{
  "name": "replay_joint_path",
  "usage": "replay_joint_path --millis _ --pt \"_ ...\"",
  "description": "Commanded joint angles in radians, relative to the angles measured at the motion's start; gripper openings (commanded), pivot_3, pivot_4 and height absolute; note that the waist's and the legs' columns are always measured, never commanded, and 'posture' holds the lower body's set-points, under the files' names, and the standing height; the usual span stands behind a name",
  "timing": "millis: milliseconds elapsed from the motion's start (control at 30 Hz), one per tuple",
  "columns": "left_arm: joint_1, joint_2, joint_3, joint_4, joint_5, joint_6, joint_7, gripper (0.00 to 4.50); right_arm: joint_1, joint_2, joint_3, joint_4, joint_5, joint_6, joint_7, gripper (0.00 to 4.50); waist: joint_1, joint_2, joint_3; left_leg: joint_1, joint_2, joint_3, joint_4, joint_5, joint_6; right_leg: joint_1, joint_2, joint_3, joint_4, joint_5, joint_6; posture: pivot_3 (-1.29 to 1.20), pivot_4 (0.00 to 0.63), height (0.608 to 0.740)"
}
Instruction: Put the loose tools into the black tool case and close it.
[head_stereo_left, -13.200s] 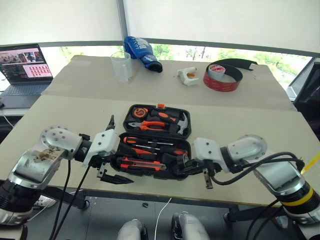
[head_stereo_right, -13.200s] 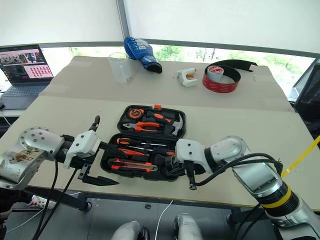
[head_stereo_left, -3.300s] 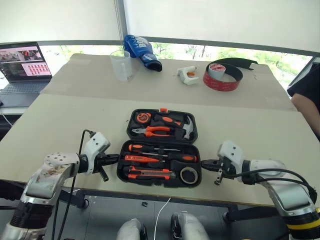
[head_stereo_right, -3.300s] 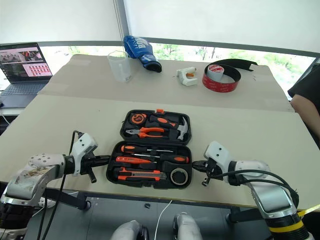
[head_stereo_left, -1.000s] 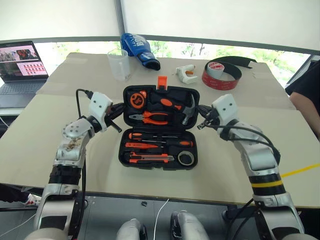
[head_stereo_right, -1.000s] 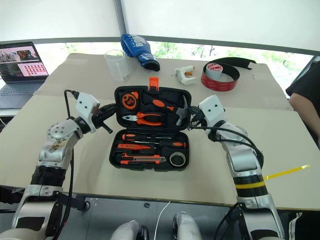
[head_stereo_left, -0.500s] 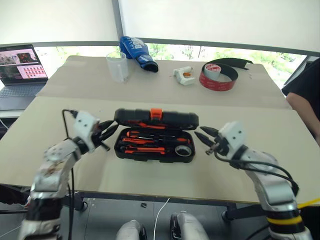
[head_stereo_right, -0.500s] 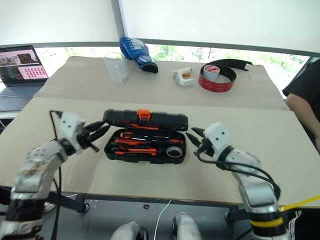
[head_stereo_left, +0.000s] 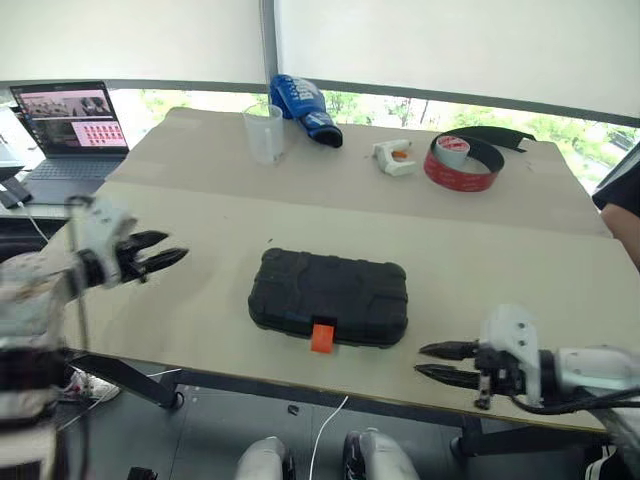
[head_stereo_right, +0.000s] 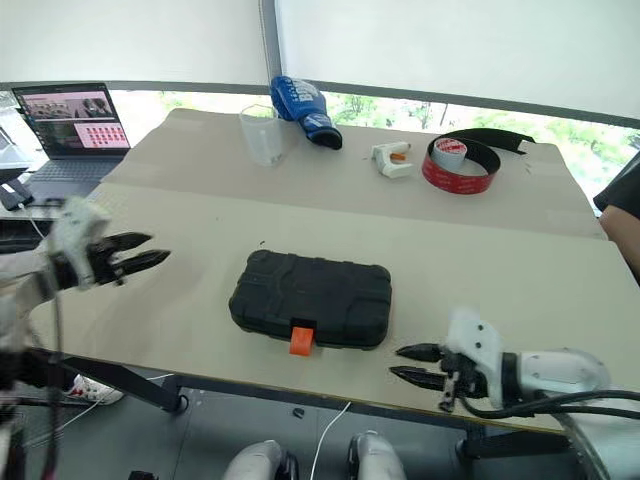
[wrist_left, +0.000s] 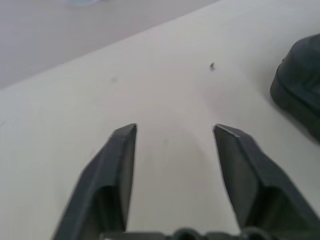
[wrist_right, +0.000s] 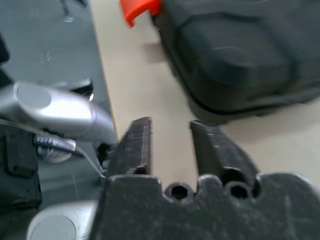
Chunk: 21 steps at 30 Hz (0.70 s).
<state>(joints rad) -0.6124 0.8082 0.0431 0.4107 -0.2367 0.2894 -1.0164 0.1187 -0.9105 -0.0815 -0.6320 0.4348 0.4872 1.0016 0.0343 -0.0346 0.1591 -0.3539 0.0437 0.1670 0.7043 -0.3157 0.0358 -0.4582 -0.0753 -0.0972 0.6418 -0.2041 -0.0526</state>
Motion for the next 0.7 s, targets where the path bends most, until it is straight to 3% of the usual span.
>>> replay_joint_path --millis 33,100,167,333,500,567,700 --pt "-0.138 -0.08 -0.115 0.172 0.107 -0.185 -0.062 1.14 -0.072 0.018 0.117 0.037 -0.088 -0.062 -0.003 0.0 -0.012 -0.003 0.0 0.0 0.0 0.001 0.001 -0.001 0.001 0.0 0.0 0.0 0.0 0.0 0.0 0.0 0.15 0.73" --pt "-0.218 -0.146 -0.161 0.278 0.147 -0.264 -0.077 0.38 -0.118 0.038 0.176 0.065 -0.122 -0.075 -0.008 0.0 -0.018 -0.004 0.0 -0.002 -0.002 0.001 0.002 -0.001 0.002 0.0 -0.001 -0.001 -0.001 0.0 0.001 0.0 0.15 0.73" --pt "-0.288 -0.204 -0.197 0.377 0.188 -0.335 -0.081 0.03 -0.169 0.061 0.226 0.096 -0.155 -0.083 -0.012 0.0 -0.02 -0.005 0.001 -0.002 -0.003 0.001 0.002 -0.001 0.002 0.0 -0.001 -0.002 -0.001 -0.001 0.001 0.0 0.15 0.73" --pt "-0.37 -0.279 -0.26 0.484 0.239 -0.452 -0.185 0.03 -0.284 0.131 0.281 0.2 -0.25 -0.063 -0.098 0.0 -0.031 -0.007 0.001 -0.005 -0.003 -0.002 0.008 -0.001 0.002 0.0 -0.002 -0.003 0.0 -0.001 0.002 0.0 0.15 0.73" --pt "-0.283 -0.225 -0.292 0.307 0.196 -0.423 -0.431 0.03 -0.358 0.187 0.218 0.341 -0.326 -0.07 -0.236 0.0 -0.041 -0.007 0.001 -0.004 -0.001 -0.002 0.01 -0.001 0.002 0.0 -0.002 -0.002 0.004 -0.004 0.008 0.0 0.15 0.73" --pt "-0.256 -0.213 -0.277 0.256 0.197 -0.46 -0.426 0.03 -0.367 0.19 0.192 0.38 -0.33 -0.078 -0.255 0.0 -0.043 -0.007 0.001 -0.004 -0.001 -0.001 0.011 -0.001 0.002 0.0 -0.003 -0.001 0.005 -0.005 0.009 0.0 0.15 0.73" --pt "-0.316 -0.247 -0.183 0.18 0.11 -0.282 -0.347 0.03 -0.341 0.187 0.129 0.364 -0.264 -0.054 -0.224 0.0 -0.037 -0.007 0.001 -0.006 0.001 -0.003 0.011 -0.001 0.002 -0.001 -0.002 0.001 0.004 -0.004 0.006 0.0 0.15 0.73"
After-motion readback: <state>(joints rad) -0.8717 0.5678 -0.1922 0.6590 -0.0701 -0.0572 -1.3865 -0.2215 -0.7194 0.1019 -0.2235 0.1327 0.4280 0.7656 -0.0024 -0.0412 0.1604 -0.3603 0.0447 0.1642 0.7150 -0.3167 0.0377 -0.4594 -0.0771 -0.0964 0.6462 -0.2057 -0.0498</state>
